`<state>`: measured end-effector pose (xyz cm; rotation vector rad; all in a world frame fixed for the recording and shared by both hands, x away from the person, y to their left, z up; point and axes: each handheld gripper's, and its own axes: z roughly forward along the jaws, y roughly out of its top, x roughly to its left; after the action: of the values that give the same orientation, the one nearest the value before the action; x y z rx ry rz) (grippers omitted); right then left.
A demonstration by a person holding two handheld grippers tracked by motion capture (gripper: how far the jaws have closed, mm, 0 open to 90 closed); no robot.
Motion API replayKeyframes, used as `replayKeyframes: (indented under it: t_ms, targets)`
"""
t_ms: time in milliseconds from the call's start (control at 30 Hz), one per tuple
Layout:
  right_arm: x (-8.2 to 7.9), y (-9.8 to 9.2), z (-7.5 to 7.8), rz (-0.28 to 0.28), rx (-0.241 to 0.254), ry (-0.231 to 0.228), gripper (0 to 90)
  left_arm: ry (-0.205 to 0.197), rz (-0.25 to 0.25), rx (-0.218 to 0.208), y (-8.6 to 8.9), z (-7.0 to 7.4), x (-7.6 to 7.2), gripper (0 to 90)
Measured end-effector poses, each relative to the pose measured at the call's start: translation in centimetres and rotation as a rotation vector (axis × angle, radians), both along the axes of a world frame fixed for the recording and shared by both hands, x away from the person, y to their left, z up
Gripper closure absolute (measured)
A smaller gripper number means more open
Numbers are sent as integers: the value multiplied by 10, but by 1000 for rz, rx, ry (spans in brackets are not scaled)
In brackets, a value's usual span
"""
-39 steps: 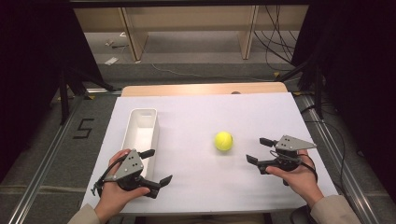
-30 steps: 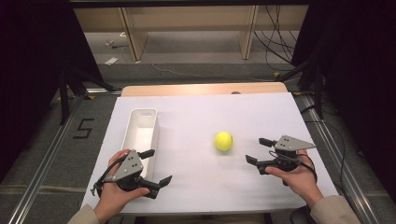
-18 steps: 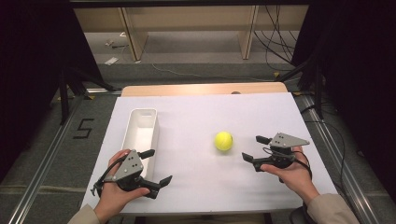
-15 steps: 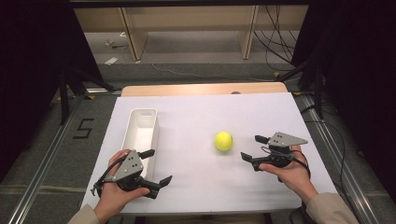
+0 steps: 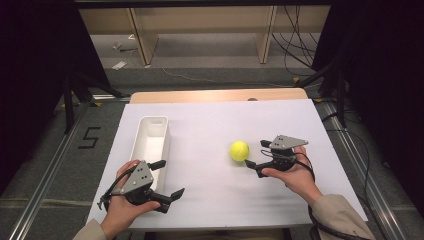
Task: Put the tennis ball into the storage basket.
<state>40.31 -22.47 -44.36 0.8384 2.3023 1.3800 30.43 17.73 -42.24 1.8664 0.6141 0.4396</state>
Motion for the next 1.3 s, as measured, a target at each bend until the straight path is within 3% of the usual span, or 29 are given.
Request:
replayKeyframes:
  t_ms: [600, 1300]
  targets:
    - [28, 26, -15, 7, -45, 42, 65, -1, -3, -3, 0, 0, 0, 0]
    - [50, 40, -32, 5, -85, 94, 66, 0, -6, -3, -1, 0, 0, 0]
